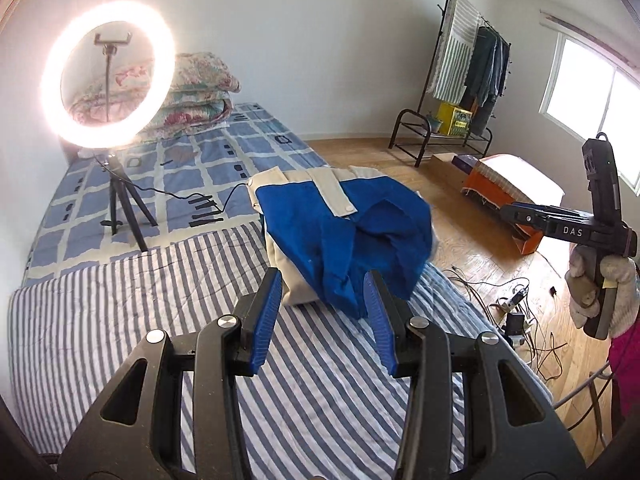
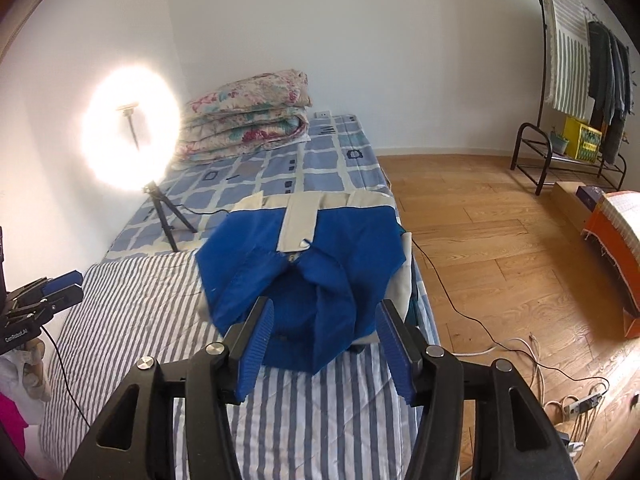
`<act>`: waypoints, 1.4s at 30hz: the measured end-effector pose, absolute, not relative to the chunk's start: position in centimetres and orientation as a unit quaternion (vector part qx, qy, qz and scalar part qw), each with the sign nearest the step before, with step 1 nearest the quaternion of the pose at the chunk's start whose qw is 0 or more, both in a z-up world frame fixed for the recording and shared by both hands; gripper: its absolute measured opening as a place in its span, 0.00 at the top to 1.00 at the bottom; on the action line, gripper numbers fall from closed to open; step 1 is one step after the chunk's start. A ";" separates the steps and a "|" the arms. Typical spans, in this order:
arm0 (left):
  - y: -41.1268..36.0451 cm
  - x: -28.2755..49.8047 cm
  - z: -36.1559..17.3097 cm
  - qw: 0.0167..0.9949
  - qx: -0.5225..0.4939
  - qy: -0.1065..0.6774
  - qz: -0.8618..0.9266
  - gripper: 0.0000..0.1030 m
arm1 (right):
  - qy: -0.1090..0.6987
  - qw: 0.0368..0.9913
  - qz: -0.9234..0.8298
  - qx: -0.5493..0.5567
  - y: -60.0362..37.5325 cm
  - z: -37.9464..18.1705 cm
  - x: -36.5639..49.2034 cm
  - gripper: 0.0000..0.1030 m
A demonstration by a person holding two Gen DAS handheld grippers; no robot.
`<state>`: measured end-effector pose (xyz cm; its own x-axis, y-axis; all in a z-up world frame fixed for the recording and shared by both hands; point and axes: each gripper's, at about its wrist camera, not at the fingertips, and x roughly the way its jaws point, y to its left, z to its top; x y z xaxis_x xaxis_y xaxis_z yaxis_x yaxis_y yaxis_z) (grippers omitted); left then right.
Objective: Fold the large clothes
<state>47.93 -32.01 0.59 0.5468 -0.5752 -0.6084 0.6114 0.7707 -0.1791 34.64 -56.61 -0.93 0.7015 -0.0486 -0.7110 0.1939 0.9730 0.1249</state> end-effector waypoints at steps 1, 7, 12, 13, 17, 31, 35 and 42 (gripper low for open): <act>-31.6 46.6 1.1 0.881 0.031 0.331 -0.337 0.58 | 0.378 0.918 -0.066 0.095 -55.9 -0.5 33.7 0.43; -28.8 40.0 3.5 0.888 0.041 0.311 -0.335 0.56 | 0.372 0.921 -0.071 0.090 -51.6 1.4 28.5 0.38; -26.5 35.2 4.6 0.893 0.035 0.299 -0.335 0.50 | 0.363 0.925 -0.075 0.088 -48.4 2.5 24.1 0.27; -26.0 34.3 4.8 0.894 0.033 0.297 -0.334 0.50 | 0.363 0.925 -0.079 0.085 -47.8 2.6 23.3 0.26; -24.3 31.2 4.9 0.899 0.033 0.287 -0.328 0.40 | 0.358 0.926 -0.093 0.072 -45.6 3.1 20.6 0.19; -19.5 24.5 2.4 0.922 0.033 0.265 -0.279 0.16 | 0.314 0.942 -0.114 0.034 -39.6 2.0 15.7 0.00; -19.2 23.7 1.4 0.925 0.046 0.272 -0.262 0.11 | 0.307 0.945 -0.104 0.044 -38.3 0.9 15.1 0.00; -19.1 22.6 0.6 0.936 0.074 0.260 -0.228 0.01 | 0.309 0.945 -0.106 0.028 -36.7 -1.5 14.9 0.00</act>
